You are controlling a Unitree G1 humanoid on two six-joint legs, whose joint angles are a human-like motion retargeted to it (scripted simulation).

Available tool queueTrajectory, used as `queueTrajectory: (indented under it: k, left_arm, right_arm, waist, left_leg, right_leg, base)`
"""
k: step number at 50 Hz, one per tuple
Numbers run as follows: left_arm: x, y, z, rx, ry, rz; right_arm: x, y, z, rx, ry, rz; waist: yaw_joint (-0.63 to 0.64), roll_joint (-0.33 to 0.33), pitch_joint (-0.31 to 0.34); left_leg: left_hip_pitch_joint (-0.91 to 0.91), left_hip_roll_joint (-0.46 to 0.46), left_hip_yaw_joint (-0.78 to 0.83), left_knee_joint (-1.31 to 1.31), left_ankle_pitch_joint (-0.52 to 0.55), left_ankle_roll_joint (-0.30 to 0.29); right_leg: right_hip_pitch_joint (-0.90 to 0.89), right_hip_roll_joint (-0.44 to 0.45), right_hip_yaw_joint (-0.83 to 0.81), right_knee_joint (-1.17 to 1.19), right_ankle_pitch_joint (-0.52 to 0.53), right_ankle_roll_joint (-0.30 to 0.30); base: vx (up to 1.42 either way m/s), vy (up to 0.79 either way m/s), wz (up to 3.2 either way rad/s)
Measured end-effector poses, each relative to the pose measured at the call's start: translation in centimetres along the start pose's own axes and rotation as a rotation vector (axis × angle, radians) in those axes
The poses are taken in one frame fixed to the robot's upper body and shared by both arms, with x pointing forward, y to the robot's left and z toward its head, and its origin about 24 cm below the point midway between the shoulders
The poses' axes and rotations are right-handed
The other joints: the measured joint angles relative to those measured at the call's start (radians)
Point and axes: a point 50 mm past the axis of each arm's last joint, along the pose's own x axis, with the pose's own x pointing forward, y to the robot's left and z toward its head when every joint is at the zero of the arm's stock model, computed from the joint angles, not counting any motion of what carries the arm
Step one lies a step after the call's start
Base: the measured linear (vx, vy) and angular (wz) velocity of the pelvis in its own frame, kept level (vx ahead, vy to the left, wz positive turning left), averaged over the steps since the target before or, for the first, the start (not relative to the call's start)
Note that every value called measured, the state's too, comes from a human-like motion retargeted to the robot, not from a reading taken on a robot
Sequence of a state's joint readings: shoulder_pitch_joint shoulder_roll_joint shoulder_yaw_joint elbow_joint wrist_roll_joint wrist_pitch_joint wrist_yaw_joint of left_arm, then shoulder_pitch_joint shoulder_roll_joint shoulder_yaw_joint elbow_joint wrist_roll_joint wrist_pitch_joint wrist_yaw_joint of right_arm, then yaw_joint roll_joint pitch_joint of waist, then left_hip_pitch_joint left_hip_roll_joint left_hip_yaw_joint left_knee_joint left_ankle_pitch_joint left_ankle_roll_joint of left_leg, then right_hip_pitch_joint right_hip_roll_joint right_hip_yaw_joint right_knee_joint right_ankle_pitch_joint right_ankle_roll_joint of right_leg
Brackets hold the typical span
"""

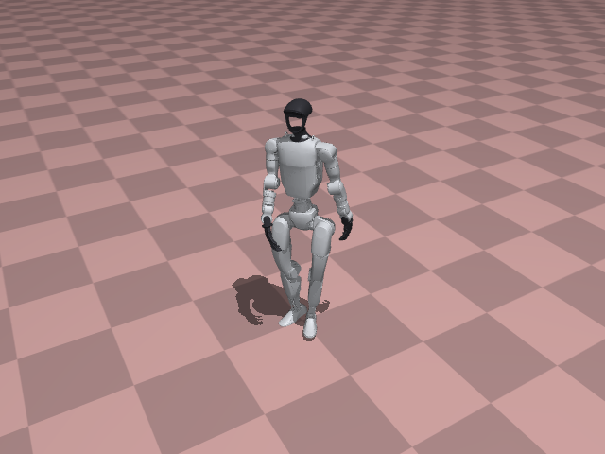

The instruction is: In place motions

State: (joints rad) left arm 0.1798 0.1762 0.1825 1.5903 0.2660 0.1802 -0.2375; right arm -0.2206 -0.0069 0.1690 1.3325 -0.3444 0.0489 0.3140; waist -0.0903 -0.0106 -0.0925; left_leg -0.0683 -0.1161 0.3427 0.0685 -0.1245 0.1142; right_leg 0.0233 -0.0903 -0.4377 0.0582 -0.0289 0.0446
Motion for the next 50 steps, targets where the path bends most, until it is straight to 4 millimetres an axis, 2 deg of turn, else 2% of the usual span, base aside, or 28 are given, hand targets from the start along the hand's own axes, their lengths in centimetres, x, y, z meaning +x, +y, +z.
queueTrajectory:
  k: [2,6,9,13,14,15,18,22,25,28,30,32,35,37,38,39,42,44,45,47,50]
  left_arm:
    - [-0.1,-0.1,0.2,-0.015,0.018,-0.018]
    - [-0.3,-0.7,0.7,-0.075,0.019,-0.049]
    - [-0.5,-1.3,2.2,-0.069,0.006,-0.041]
    - [-1.7,-2.3,7.0,-0.020,-0.090,-0.022]
    - [-2.1,-2.7,8.6,-0.007,-0.142,-0.030]
    - [-2.6,-3.1,10.2,0.006,-0.200,-0.042]
    - [-4.8,-4.0,15.2,0.015,-0.378,-0.074]
    - [-8.3,-5.4,20.8,0.028,-0.614,-0.080]
    - [-11.0,-6.1,23.9,0.059,-0.759,-0.052]
    - [-12.5,-6.6,25.4,0.089,-0.834,-0.030]
    - [-12.7,-6.8,25.5,0.099,-0.847,-0.025]
    - [-12.2,-6.8,25.1,0.108,-0.833,-0.027]
    - [-10.6,-6.5,23.6,0.126,-0.762,-0.029]
    - [-9.1,-5.9,21.8,0.131,-0.674,-0.026]
    - [-8.2,-5.5,20.8,0.132,-0.620,-0.024]
    - [-7.3,-5.3,19.5,0.138,-0.558,-0.026]
    - [-4.6,-5.6,15.2,0.182,-0.354,-0.040]
    - [-3.5,-5.8,13.1,0.201,-0.268,-0.063]
    - [-3.1,-5.9,12.3,0.203,-0.246,-0.083]
    - [-2.5,-6.1,11.2,0.205,-0.240,-0.135]
    - [-1.9,-6.3,10.1,0.209,-0.244,-0.142]
  right_arm:
    - [-0.1,-0.1,-0.7,-0.014,0.025,-0.011]
    - [-0.3,-0.1,-3.5,0.012,0.102,-0.016]
    - [-0.7,0.2,-6.2,0.049,0.171,-0.032]
    - [-1.6,0.0,-9.6,0.148,0.263,-0.068]
    - [-2.0,0.0,-10.6,0.171,0.291,-0.071]
    - [-2.3,0.0,-11.6,0.193,0.321,-0.073]
    - [-3.3,0.3,-14.0,0.240,0.405,-0.069]
    - [-4.9,1.6,-17.8,0.330,0.520,-0.060]
    - [-6.3,2.7,-20.4,0.378,0.608,-0.055]
    - [-7.3,3.6,-22.0,0.395,0.683,-0.048]
    - [-7.8,4.1,-22.7,0.401,0.722,-0.042]
    - [-7.9,4.4,-22.9,0.403,0.737,-0.034]
    - [-7.1,4.1,-21.9,0.389,0.700,-0.033]
    - [-6.2,3.8,-20.6,0.362,0.647,-0.034]
    - [-5.7,3.7,-19.9,0.344,0.616,-0.030]
    - [-5.2,3.5,-19.0,0.324,0.586,-0.024]
    - [-3.5,2.6,-15.8,0.258,0.478,-0.007]
    - [-2.4,1.3,-12.8,0.178,0.379,-0.031]
    - [-2.0,0.7,-11.2,0.125,0.327,-0.047]
    - [-1.4,-0.3,-8.7,0.017,0.258,-0.065]
    - [-1.2,-0.8,-6.9,-0.061,0.221,-0.060]
  waist:
    - [0.007,-0.004,0.015]
    - [-0.009,0.013,0.009]
    - [-0.024,0.039,0.014]
    - [-0.040,0.075,0.057]
    - [-0.062,0.089,0.068]
    - [-0.086,0.105,0.080]
    - [-0.174,0.129,0.102]
    - [-0.240,0.150,0.104]
    - [-0.246,0.152,0.103]
    - [-0.232,0.140,0.092]
    - [-0.219,0.135,0.080]
    - [-0.201,0.122,0.068]
    - [-0.190,0.083,0.060]
    - [-0.204,0.069,0.056]
    - [-0.201,0.057,0.046]
    - [-0.190,0.044,0.031]
    - [-0.133,0.030,-0.017]
    - [-0.114,0.037,-0.011]
    - [-0.114,0.041,-0.002]
    - [-0.132,0.059,0.006]
    - [-0.202,0.098,0.004]
  left_leg:
    - [0.016,-0.001,0.007,-0.001,-0.011,0.002]
    - [0.028,0.011,0.007,-0.014,-0.029,0.007]
    - [0.030,0.042,0.010,-0.016,-0.035,0.008]
    - [0.027,0.089,0.014,-0.015,-0.050,0.010]
    - [0.027,0.100,0.006,-0.020,-0.050,0.014]
    - [0.028,0.111,-0.001,-0.027,-0.049,0.019]
    - [0.016,0.150,0.023,-0.042,-0.030,0.017]
    - [-0.017,0.191,0.029,-0.038,-0.016,0.015]
    - [-0.026,0.201,0.020,-0.032,-0.022,0.015]
    - [-0.022,0.192,0.040,-0.032,-0.033,0.012]
    - [-0.017,0.190,0.054,-0.033,-0.040,0.006]
    - [-0.006,0.172,0.067,-0.035,-0.051,0.003]
    - [0.019,0.115,0.070,-0.032,-0.075,0.006]
    - [0.036,0.088,0.060,-0.027,-0.088,0.003]
    - [0.043,0.073,0.062,-0.026,-0.095,-0.001]
    - [0.046,0.054,0.070,-0.027,-0.099,-0.001]
    - [0.029,0.030,0.098,-0.032,-0.101,-0.006]
    - [0.023,0.043,0.109,-0.030,-0.104,-0.018]
    - [0.026,0.049,0.118,-0.031,-0.108,-0.025]
    - [0.033,0.057,0.140,-0.040,-0.117,-0.031]
    - [0.029,0.074,0.127,-0.045,-0.118,-0.041]
  right_leg:
    - [0.006,-0.005,0.006,0.017,-0.011,-0.002]
    - [-0.017,-0.009,0.020,0.104,-0.052,-0.020]
    - [-0.067,-0.014,0.014,0.240,-0.010,-0.034]
    - [-0.221,-0.042,0.033,0.540,0.211,-0.002]
    - [-0.282,-0.043,0.052,0.646,0.223,-0.005]
    - [-0.350,-0.036,0.077,0.764,0.213,-0.016]
    - [-0.505,-0.107,0.039,1.047,0.121,-0.072]
    - [-0.652,-0.086,0.089,1.220,0.096,-0.033]
    - [-0.669,-0.074,0.092,1.229,0.096,-0.028]
    - [-0.625,-0.072,0.095,1.150,0.096,-0.043]
    - [-0.572,-0.038,0.111,1.039,0.107,-0.036]
    - [-0.474,0.023,0.157,0.829,0.125,-0.019]
    - [-0.271,0.069,0.234,0.426,0.191,0.027]
    - [-0.149,0.080,0.215,0.224,-0.003,0.010]
    - [-0.096,0.042,0.051,0.155,-0.046,-0.028]
    - [-0.074,0.025,0.016,0.104,-0.049,-0.028]
    - [-0.089,0.020,0.122,0.014,0.006,0.032]
    - [-0.087,0.013,0.043,-0.014,0.032,0.046]
    - [-0.082,0.017,-0.004,-0.017,0.033,0.044]
    - [-0.113,0.046,0.140,0.000,0.025,0.026]
    - [-0.125,0.056,0.096,0.006,0.027,0.012]
  base:
    - [-0.21,0.09,-0.33]
    - [-0.14,0.06,-0.11]
    - [-0.14,0.10,-0.04]
    - [-0.30,0.10,-0.20]
    - [-0.26,0.11,0.35]
    - [-0.22,0.09,0.38]
    - [-0.20,0.05,0.55]
    - [-0.09,0.00,0.53]
    - [0.00,0.00,0.09]
    - [0.08,0.00,-0.26]
    - [0.14,-0.01,-0.36]
    - [0.21,0.00,-0.43]
    - [0.25,-0.01,-0.15]
    - [0.30,-0.04,0.09]
    - [0.40,-0.08,-0.26]
    - [0.42,-0.06,-0.51]
    - [0.29,0.01,-0.54]
    - [0.10,-0.03,-0.60]
    - [0.02,0.03,-0.84]
    - [0.09,0.08,-0.64]
    - [0.19,0.04,0.05]
